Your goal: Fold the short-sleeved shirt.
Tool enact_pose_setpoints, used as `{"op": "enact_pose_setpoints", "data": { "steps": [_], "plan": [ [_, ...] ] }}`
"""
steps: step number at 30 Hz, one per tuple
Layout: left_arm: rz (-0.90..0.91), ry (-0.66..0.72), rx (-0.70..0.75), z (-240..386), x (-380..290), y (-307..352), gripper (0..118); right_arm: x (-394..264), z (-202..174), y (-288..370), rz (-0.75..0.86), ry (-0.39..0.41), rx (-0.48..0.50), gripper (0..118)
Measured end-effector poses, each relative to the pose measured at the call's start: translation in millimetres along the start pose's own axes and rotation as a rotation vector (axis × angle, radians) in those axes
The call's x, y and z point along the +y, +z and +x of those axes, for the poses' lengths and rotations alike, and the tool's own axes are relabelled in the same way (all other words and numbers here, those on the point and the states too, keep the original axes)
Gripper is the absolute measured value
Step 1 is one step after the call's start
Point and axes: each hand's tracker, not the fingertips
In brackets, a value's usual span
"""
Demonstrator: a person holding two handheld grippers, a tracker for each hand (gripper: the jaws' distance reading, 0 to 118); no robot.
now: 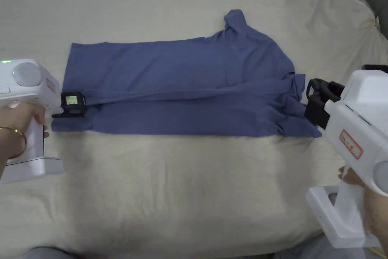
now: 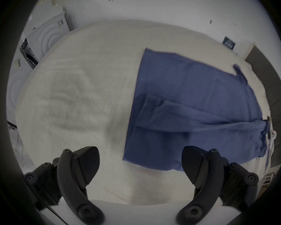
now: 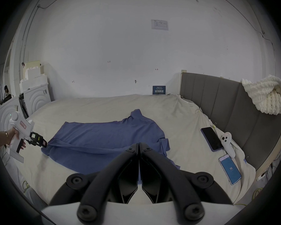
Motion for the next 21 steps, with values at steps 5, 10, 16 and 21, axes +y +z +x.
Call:
{"op": "enact_pose_setpoints", "data": {
  "steps": [5, 10, 16, 21],
  "plan": [
    [-0.039, -0.003, 0.031, -5, -5, -18, 13, -2, 5, -1, -0.013, -0.008, -0.029, 0],
    [0.002, -0.005, -0.042, -4, -15, -19, 0, 1, 9, 0, -0.012, -0.004, -0.039, 0],
    [0.156, 0.065, -0.120, -13, -20, 17, 0, 13, 15, -1, -0.030, 0.000, -0.030, 0],
    [0.261, 0.095, -0.173, -18, -26, 53, 0, 43, 35, -24, -0.114, -0.030, -0.028, 0]
  ]
}}
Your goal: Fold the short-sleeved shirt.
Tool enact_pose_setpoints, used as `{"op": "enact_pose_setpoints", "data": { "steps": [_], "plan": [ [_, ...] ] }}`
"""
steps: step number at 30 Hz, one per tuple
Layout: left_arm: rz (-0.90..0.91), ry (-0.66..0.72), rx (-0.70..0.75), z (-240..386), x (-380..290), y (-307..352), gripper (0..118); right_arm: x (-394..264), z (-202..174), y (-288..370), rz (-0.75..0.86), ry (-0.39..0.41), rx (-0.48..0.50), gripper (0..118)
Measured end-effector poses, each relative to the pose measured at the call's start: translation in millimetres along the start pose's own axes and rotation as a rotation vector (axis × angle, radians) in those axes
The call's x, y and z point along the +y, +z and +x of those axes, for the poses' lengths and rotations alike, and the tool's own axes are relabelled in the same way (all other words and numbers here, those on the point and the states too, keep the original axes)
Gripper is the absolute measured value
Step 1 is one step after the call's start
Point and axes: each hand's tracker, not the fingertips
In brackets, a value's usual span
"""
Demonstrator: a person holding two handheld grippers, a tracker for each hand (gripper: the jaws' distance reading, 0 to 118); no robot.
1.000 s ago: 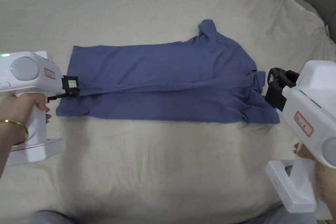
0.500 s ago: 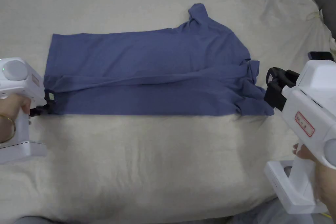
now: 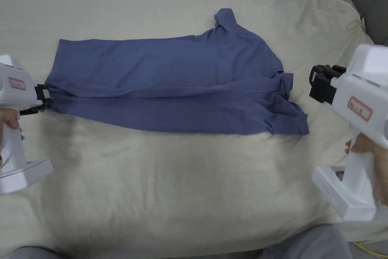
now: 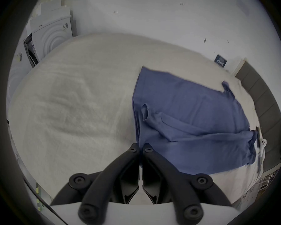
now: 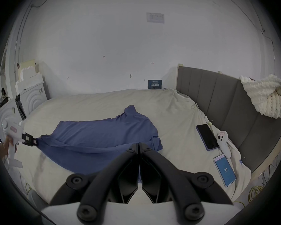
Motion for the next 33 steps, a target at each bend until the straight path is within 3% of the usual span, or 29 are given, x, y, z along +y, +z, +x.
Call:
{"op": "enact_pose_setpoints", "data": {
  "steps": [2, 5, 6, 8, 9, 10, 14, 20, 23, 24, 27, 30, 33],
  "plan": [
    [0.018, 0.008, -0.011, 1, 1, 8, 0, 14, 9, -21, -0.089, 0.031, -0.022, 0],
    [0.034, 0.017, -0.012, 4, 1, 13, 0, 30, 24, -58, -0.246, 0.007, -0.003, 5],
    [0.037, 0.017, -0.010, 5, 1, 14, 0, 33, 30, -71, -0.319, -0.009, 0.014, 28],
    [0.034, 0.014, -0.006, 7, 1, 11, 0, 32, 37, -96, -0.435, -0.028, 0.019, 93],
    [0.029, 0.011, -0.002, 7, 1, 10, 0, 27, 39, -109, -0.514, -0.026, -0.005, 110],
    [0.024, 0.009, 0.002, 8, 0, 9, 0, 23, 39, -117, -0.549, -0.013, -0.029, 110],
    [0.002, 0.005, 0.022, 8, -2, 0, 0, -3, 43, -147, -0.632, 0.048, -0.072, 110],
    [-0.019, 0.006, 0.047, 7, -8, -9, 0, -49, 59, -179, -0.734, -0.097, -0.142, 105],
    [-0.033, 0.007, 0.056, 7, -10, -13, 0, -60, 63, -186, -0.708, -0.123, -0.137, 70],
    [-0.038, 0.003, 0.060, 7, -11, -15, 0, -62, 62, -187, -0.706, -0.153, -0.113, 46],
    [-0.053, -0.003, 0.074, 7, -13, -19, 0, -67, 55, -188, -0.698, -0.172, -0.062, 7],
    [-0.073, 0.006, 0.082, 2, -12, -22, 0, -61, 57, -187, -0.706, -0.149, -0.063, 4],
    [-0.076, 0.027, 0.068, -5, -4, -14, 0, -42, 69, -170, -0.695, -0.184, -0.013, 4]
  ]
}}
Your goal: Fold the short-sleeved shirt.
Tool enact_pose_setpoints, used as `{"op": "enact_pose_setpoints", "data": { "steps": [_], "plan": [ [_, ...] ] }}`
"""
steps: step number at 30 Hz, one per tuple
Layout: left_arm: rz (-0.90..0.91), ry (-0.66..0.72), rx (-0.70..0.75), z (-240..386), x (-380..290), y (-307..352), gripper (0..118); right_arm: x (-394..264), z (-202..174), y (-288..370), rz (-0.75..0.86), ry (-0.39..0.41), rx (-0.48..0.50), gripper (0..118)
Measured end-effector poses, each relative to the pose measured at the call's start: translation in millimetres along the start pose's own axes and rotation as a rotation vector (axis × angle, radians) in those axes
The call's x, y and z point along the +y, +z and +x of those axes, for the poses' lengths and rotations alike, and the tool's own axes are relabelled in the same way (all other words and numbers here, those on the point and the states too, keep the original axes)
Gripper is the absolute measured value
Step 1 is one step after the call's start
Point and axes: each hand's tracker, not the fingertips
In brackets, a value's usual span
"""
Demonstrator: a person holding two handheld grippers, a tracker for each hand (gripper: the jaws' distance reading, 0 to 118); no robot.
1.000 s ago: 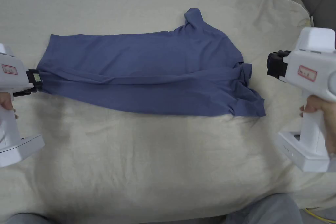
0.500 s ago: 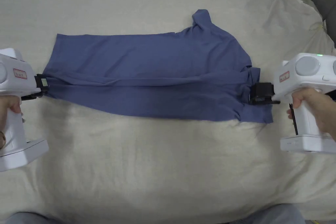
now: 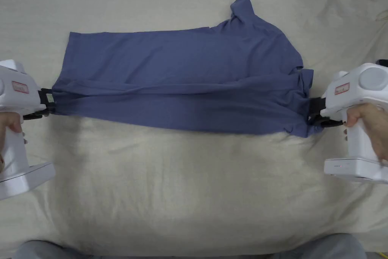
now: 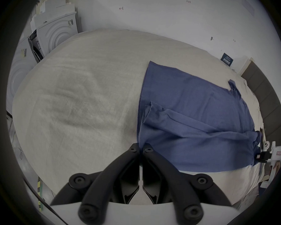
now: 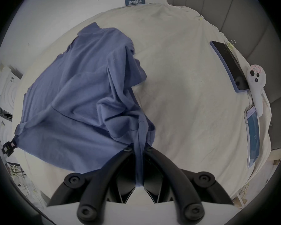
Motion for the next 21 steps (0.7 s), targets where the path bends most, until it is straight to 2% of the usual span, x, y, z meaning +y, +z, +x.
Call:
{"op": "enact_pose_setpoints", "data": {
  "steps": [2, 4, 11, 16, 19, 21],
  "plan": [
    [0.006, 0.039, -0.026, -9, 8, 5, 0, 2, 8, 27, 0.047, -0.018, 0.049, 4],
    [0.017, 0.063, -0.049, -15, 12, 17, 0, 2, 14, 56, 0.077, 0.000, 0.089, 4],
    [0.033, 0.068, -0.101, -45, -19, 63, 0, -48, 36, 118, 0.124, 0.057, 0.129, 4],
    [-0.024, 0.038, -0.087, -60, -85, 72, 0, -110, 50, 101, 0.081, 0.055, 0.099, 4],
    [-0.100, 0.030, -0.065, -65, -125, 59, 0, -139, 58, 73, 0.014, 0.002, 0.050, 4],
    [-0.118, 0.049, -0.052, -68, -140, 50, 0, -152, 58, 60, 0.014, -0.019, 0.051, 4]
  ]
}}
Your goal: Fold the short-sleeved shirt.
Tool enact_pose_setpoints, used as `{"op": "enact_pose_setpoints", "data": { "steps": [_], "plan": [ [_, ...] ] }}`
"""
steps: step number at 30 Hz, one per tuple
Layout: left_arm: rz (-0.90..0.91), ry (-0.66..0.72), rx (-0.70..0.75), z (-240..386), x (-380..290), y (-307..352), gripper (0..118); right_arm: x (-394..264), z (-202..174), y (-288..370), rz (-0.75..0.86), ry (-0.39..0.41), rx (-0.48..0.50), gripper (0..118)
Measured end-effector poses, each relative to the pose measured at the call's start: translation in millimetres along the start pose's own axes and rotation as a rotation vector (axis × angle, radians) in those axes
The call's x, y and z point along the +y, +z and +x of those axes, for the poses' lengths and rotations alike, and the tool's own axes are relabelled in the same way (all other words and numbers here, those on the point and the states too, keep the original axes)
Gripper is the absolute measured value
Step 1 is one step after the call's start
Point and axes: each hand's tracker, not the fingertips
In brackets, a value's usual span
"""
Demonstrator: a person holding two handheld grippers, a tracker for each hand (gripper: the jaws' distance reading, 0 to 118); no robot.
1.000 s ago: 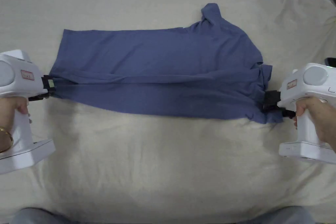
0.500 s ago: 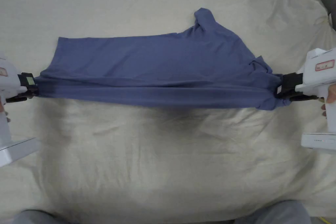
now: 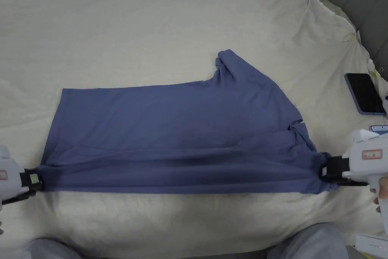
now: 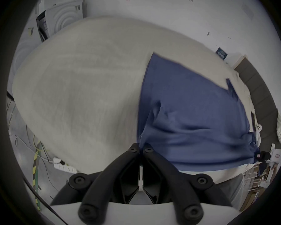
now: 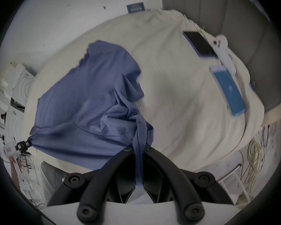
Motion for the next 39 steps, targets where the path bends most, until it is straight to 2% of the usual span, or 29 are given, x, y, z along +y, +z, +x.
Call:
{"op": "enact_pose_setpoints", "data": {
  "steps": [2, 4, 5, 6, 7, 8, 9, 13, 16, 17, 19, 21, 23, 24, 27, 28, 29, 30, 32, 33, 39],
  "plan": [
    [0.003, 0.052, -0.006, -3, -8, -6, 0, -6, 1, -7, 0.000, -0.005, -0.007, 4],
    [0.011, 0.088, 0.012, -3, -5, -2, 26, -7, -2, -5, 0.016, -0.004, -0.006, 6],
    [0.020, 0.082, 0.036, -2, -2, 1, 48, -5, -2, -1, 0.025, -0.004, -0.004, 12],
    [0.045, 0.062, 0.068, -2, 2, 6, 79, 0, -2, 5, 0.037, 0.008, -0.021, 34],
    [0.070, 0.051, 0.088, -2, 6, 12, 95, 5, -2, 11, 0.060, 0.021, -0.042, 57],
    [0.125, 0.046, 0.108, -1, 13, 23, 101, 11, -4, 20, 0.099, 0.051, -0.066, 80],
    [0.186, 0.043, 0.116, 0, 20, 34, 101, 17, -6, 31, 0.145, 0.074, -0.095, 95],
    [0.358, 0.047, 0.069, 14, 48, 76, 102, 40, -27, 80, 0.359, 0.114, -0.126, 97],
    [0.512, -0.039, 0.037, 41, 56, 101, 105, 43, -54, 112, 0.553, 0.178, -0.135, 103],
    [0.599, -0.083, 0.054, 51, 54, 108, 104, 41, -64, 120, 0.627, 0.193, -0.132, 103],
    [0.773, -0.138, 0.082, 74, 44, 119, 92, 30, -81, 131, 0.800, 0.211, -0.088, 103],
    [0.838, -0.184, 0.071, 92, 37, 123, 74, 16, -96, 139, 0.915, 0.215, -0.024, 103],
    [0.867, -0.216, 0.016, 106, 30, 127, 68, 5, -111, 142, 0.958, 0.238, -0.003, 103],
    [0.871, -0.233, -0.011, 113, 27, 128, 61, -1, -118, 143, 0.979, 0.257, -0.002, 103],
    [0.901, -0.284, -0.023, 128, 16, 126, 21, -15, -136, 139, 0.993, 0.297, -0.009, 100],
    [0.908, -0.298, -0.021, 133, 11, 125, 14, -20, -139, 138, 0.997, 0.303, 0.001, 94],
    [0.913, -0.312, -0.015, 136, 9, 122, 8, -24, -143, 137, 0.998, 0.304, 0.018, 83],
    [0.915, -0.333, -0.019, 139, 5, 121, 0, -26, -145, 135, 0.992, 0.297, 0.035, 59],
    [0.912, -0.357, -0.021, 143, -2, 118, 0, -30, -150, 131, 0.977, 0.281, 0.036, 11],
    [0.903, -0.368, -0.031, 143, -3, 114, 0, -33, -151, 129, 0.981, 0.275, 0.036, 0],
    [0.860, -0.365, -0.060, 140, -6, 100, 0, -30, -149, 120, 0.971, 0.293, 0.033, 0]
  ]
}}
